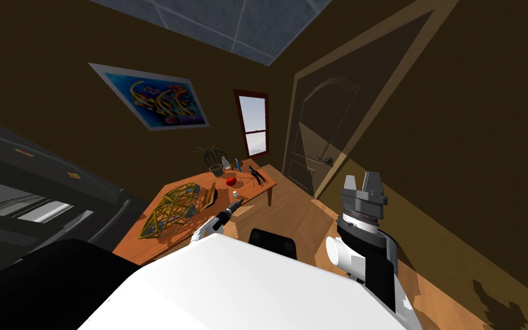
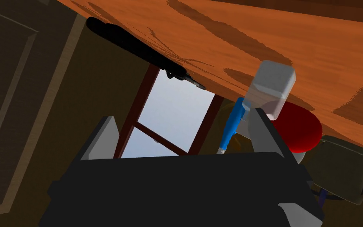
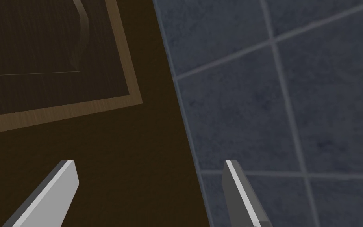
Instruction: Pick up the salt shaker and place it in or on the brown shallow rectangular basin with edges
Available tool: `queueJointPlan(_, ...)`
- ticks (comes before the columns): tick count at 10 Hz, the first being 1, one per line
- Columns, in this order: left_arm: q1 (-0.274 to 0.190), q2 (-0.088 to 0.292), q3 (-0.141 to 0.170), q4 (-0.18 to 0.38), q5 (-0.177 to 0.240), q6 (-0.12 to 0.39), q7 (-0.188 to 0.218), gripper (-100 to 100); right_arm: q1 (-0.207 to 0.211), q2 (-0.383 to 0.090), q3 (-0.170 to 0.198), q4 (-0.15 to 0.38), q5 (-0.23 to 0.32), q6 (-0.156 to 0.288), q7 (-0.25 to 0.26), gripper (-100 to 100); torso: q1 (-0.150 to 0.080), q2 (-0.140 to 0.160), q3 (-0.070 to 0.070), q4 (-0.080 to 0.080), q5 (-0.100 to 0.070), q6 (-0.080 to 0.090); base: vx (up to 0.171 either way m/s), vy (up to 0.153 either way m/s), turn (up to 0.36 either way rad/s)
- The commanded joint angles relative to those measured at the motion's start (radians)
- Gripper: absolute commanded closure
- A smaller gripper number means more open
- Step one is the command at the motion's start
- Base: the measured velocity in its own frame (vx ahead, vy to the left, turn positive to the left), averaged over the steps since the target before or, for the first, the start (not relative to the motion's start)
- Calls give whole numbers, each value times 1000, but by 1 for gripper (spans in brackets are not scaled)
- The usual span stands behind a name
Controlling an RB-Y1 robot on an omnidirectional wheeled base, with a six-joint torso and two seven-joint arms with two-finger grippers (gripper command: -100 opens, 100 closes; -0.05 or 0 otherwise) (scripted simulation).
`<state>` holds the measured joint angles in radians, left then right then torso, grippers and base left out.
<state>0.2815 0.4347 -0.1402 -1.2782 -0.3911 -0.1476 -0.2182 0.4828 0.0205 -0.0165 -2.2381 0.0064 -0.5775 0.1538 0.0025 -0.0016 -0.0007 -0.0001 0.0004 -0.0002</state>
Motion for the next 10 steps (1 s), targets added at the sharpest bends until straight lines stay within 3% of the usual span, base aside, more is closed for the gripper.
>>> queueJointPlan(1,-21,32,-18,50,-6,11,-4,-100,0,0,0,0,0,0,0,0,0,0,0,0,0,0,24,38,-128)
queueJointPlan(6,-85,126,-59,187,-14,14,-8,-100,0,0,0,0,0,0,0,0,0,-2,-1,0,0,0,35,39,-106)
queueJointPlan(10,-111,171,-76,235,-14,12,-9,-100,0,0,0,0,0,0,0,0,-1,-1,-1,0,0,0,26,22,-57)
